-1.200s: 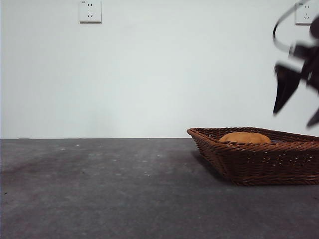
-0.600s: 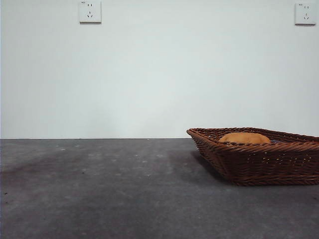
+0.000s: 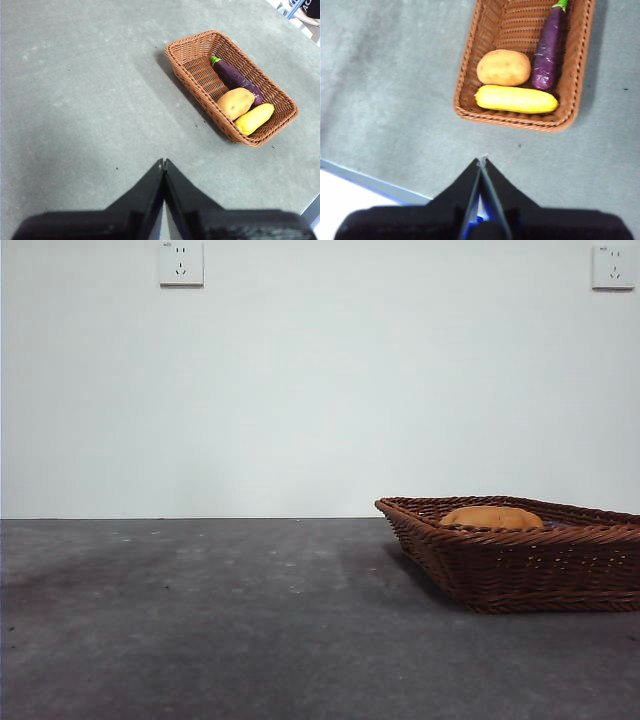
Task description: Help me put the vegetables on the table into the basket
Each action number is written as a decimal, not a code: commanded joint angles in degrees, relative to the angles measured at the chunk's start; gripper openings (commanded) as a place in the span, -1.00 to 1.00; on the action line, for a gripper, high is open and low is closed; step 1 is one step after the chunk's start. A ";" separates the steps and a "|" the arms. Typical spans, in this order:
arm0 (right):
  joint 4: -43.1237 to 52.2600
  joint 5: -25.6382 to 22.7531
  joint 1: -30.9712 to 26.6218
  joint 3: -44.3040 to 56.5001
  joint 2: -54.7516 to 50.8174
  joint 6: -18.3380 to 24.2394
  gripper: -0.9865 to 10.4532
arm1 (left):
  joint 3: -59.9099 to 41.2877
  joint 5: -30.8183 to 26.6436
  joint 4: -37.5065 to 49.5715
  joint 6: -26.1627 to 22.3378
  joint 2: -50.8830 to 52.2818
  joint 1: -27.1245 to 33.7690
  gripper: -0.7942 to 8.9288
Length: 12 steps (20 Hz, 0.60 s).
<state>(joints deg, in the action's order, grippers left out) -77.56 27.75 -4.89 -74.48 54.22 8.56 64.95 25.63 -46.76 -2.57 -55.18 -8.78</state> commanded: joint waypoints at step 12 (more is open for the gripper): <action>4.09 -3.32 0.04 0.00 7.61 0.59 -0.83 | -0.02 0.26 -1.22 -0.46 -0.07 0.09 -0.85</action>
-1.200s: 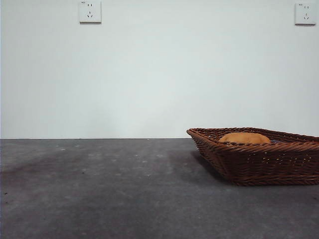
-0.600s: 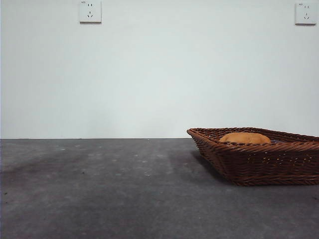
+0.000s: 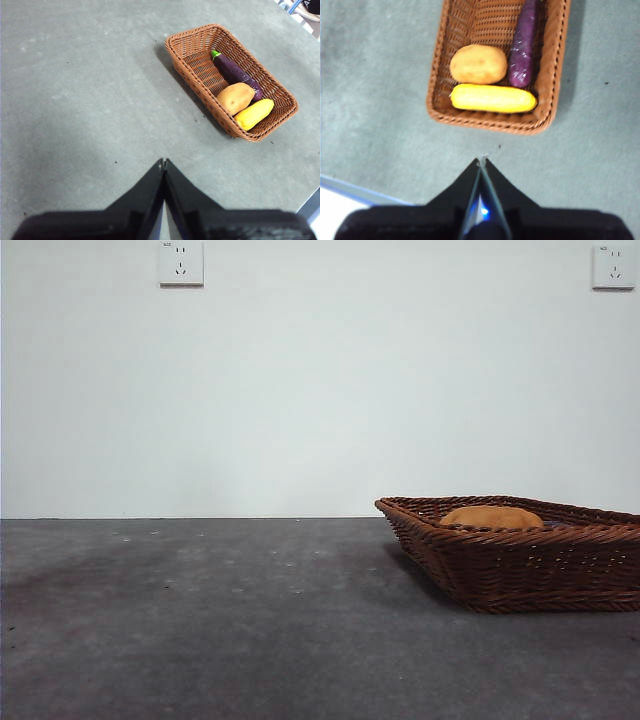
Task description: Help me put the vegetables on the table into the basket
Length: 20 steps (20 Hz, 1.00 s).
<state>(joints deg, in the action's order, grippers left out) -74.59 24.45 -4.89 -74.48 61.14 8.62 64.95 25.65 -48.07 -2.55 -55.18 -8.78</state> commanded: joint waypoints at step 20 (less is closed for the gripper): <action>21.29 -2.03 0.02 -0.02 5.05 0.52 -0.83 | -26.82 -12.41 35.63 -9.73 33.24 12.11 -0.85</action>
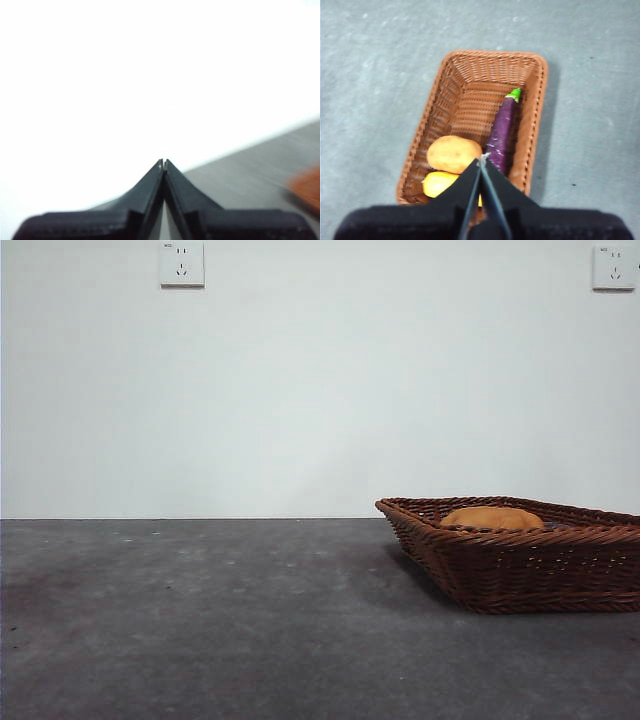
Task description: Help me put the vegetables on the table into the basket
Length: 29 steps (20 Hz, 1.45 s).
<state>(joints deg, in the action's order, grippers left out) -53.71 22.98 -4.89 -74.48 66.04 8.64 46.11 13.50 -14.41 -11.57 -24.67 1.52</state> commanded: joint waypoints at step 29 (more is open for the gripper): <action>0.79 -0.96 0.00 0.00 0.22 0.50 -0.83 | -42.88 -7.13 -3.89 6.64 24.02 -0.76 -0.84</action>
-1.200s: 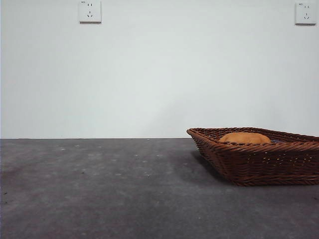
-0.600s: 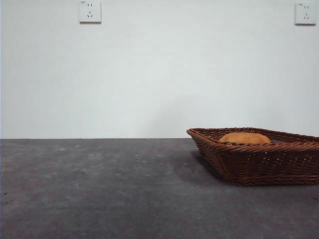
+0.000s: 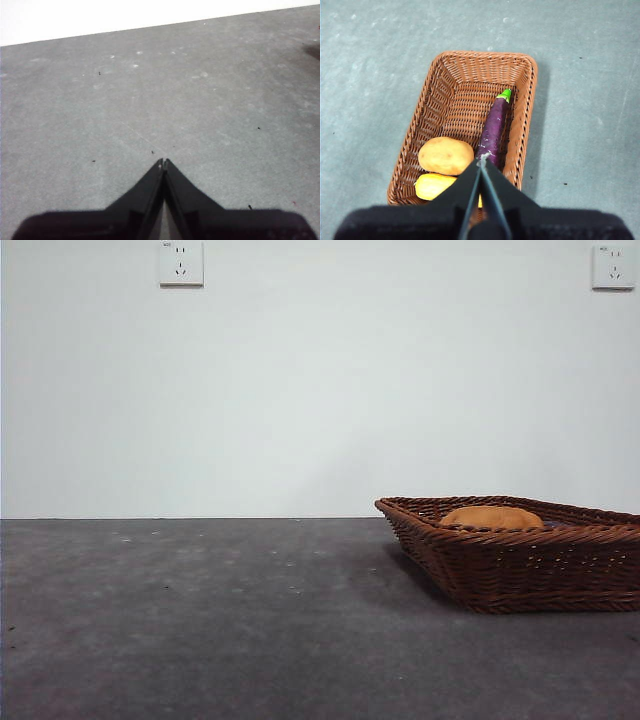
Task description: Help me put the vegetables on the table into the basket
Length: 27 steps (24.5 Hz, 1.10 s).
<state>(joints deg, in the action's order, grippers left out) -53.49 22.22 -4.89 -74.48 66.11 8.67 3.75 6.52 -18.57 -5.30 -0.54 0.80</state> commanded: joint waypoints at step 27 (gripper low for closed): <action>21.99 -13.46 0.04 26.80 -46.82 -4.68 -0.83 | -0.50 -0.15 0.24 0.37 -0.39 -0.04 -0.84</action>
<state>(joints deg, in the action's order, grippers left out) -33.04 8.95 -4.89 -51.44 20.58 5.19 3.75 6.52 -18.57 -5.30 -0.93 0.80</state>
